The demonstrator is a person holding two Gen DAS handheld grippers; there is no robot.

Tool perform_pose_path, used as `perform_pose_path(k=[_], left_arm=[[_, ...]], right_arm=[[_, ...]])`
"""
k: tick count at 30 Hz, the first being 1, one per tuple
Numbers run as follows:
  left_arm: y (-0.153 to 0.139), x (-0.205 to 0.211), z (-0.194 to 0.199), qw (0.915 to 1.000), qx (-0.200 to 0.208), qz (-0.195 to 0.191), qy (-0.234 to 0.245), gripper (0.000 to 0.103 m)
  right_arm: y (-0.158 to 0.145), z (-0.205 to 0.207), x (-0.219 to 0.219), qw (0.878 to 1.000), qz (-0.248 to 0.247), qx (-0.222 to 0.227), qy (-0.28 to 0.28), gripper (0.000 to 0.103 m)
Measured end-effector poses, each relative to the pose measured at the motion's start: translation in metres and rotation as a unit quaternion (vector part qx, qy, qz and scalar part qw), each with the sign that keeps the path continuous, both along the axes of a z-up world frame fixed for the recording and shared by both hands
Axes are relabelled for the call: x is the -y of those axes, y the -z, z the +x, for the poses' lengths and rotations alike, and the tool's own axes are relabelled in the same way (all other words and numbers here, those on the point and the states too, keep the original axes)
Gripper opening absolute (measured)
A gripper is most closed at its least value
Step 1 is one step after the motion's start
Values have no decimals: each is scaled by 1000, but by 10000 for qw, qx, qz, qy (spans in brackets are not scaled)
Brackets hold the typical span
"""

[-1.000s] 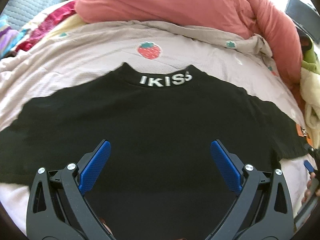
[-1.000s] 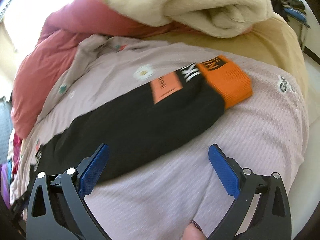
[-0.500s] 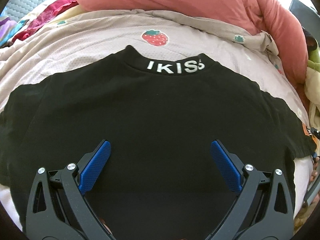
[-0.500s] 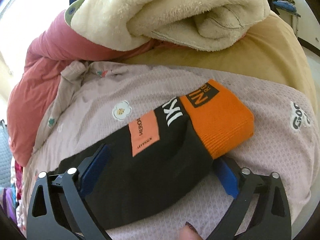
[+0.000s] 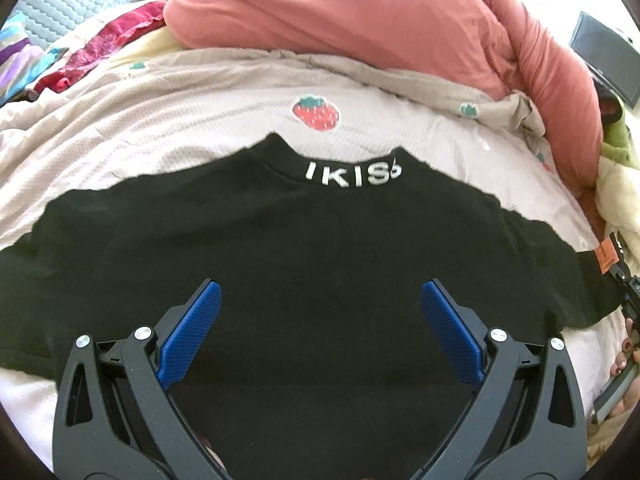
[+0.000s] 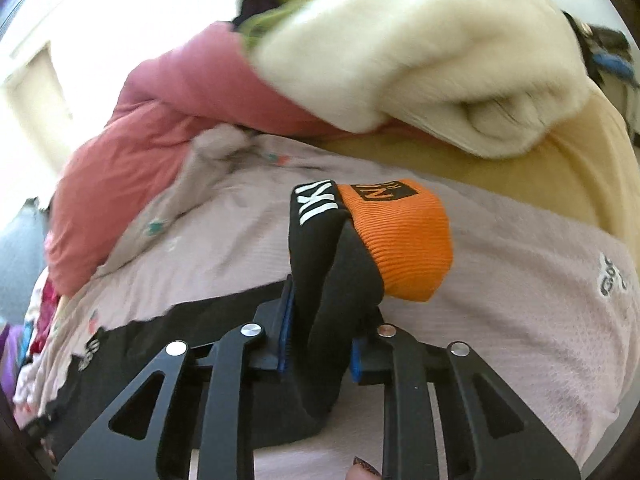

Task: Fold small clothes
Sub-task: 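Carry the sock with the right tool onto the shirt body and release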

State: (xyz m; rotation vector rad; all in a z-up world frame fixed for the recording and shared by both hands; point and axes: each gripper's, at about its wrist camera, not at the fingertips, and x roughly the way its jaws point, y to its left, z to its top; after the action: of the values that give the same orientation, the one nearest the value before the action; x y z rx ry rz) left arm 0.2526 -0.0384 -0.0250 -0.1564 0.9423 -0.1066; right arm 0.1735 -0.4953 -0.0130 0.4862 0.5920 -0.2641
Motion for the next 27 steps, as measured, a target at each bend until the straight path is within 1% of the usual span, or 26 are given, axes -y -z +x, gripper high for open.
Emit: perform_pose_path(k=[9,13,16,19,27], left_arm=[[-10,-18,-5,9997,12,-211,-104,94],[-14,-28,-7,9994,50,-302,-180,94],[-13,-36,-8,9987,27,-446,-227,94],[-14,-46,-8,9981,2,-516,-323,94],[-18,-72,-9,9958,16,-705,-590,94]], right_arm=[[-29,18,-74,9949,-343,360,-882,17],[-38,23,-106,9912,-431,407,-1187,17],[-44,29,-129,9878,-471,450,-1417,17],[-49,34,-151,9840,-548,447,-1637,17],[-48,50,-225,9676,-1114,283,-2249,17]])
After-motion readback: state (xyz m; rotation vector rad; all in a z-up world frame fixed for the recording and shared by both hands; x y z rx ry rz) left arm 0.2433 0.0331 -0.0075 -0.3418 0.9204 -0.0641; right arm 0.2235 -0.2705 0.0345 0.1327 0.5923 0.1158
